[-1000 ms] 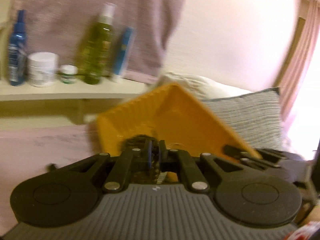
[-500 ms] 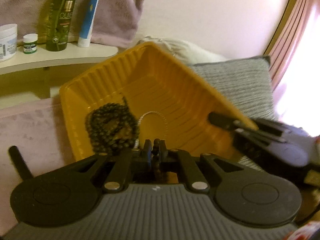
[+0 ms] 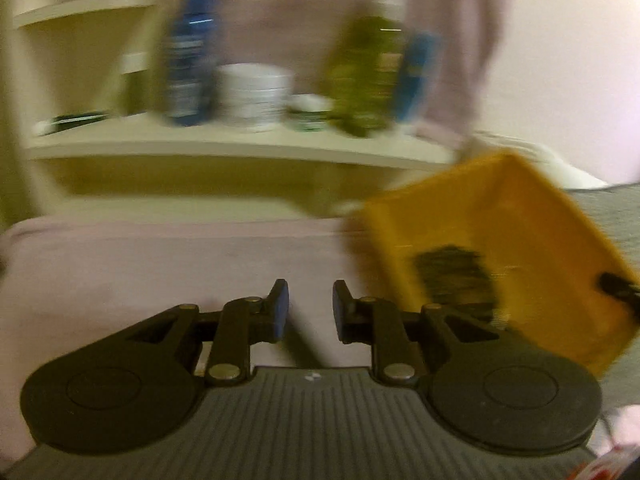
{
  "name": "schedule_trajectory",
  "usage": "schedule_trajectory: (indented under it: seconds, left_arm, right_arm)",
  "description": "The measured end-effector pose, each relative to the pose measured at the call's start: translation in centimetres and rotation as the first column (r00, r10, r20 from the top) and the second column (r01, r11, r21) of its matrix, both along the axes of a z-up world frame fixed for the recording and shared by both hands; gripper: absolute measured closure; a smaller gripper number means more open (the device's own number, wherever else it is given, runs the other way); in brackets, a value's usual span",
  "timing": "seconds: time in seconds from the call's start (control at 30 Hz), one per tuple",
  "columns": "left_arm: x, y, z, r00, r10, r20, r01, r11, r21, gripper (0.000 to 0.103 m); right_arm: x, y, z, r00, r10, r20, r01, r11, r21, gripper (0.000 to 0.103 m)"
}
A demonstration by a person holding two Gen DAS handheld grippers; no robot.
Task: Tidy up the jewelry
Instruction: 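Move the left gripper to the towel and grasp the small earring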
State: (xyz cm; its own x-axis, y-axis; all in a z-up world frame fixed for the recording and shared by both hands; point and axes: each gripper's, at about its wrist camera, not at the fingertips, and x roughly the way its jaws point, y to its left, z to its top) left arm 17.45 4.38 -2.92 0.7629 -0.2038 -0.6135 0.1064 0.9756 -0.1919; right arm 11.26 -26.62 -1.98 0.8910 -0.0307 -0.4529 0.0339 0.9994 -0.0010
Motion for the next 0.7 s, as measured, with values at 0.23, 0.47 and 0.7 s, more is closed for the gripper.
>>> schedule_trajectory:
  seconds: [0.23, 0.47, 0.7]
  left_arm:
    - [-1.4, 5.5, -2.4, 0.985, 0.172, -0.027, -0.169, 0.983, 0.077, 0.079]
    - [-2.7, 5.1, -4.0, 0.988, 0.154, -0.013, -0.151, 0.982, 0.109, 0.079]
    - [-2.6, 2.2, -5.1, 0.996, 0.085, 0.005, -0.084, 0.981, 0.177, 0.079]
  right_arm:
    - [0.0, 0.1, 0.0, 1.000, -0.002, 0.001, 0.002, 1.000, -0.002, 0.097]
    - [0.0, 0.1, -0.1, 1.000, 0.000, 0.000, 0.000, 1.000, -0.008, 0.097]
    - [0.1, 0.1, -0.1, 1.000, 0.001, -0.001, -0.001, 1.000, -0.011, 0.097]
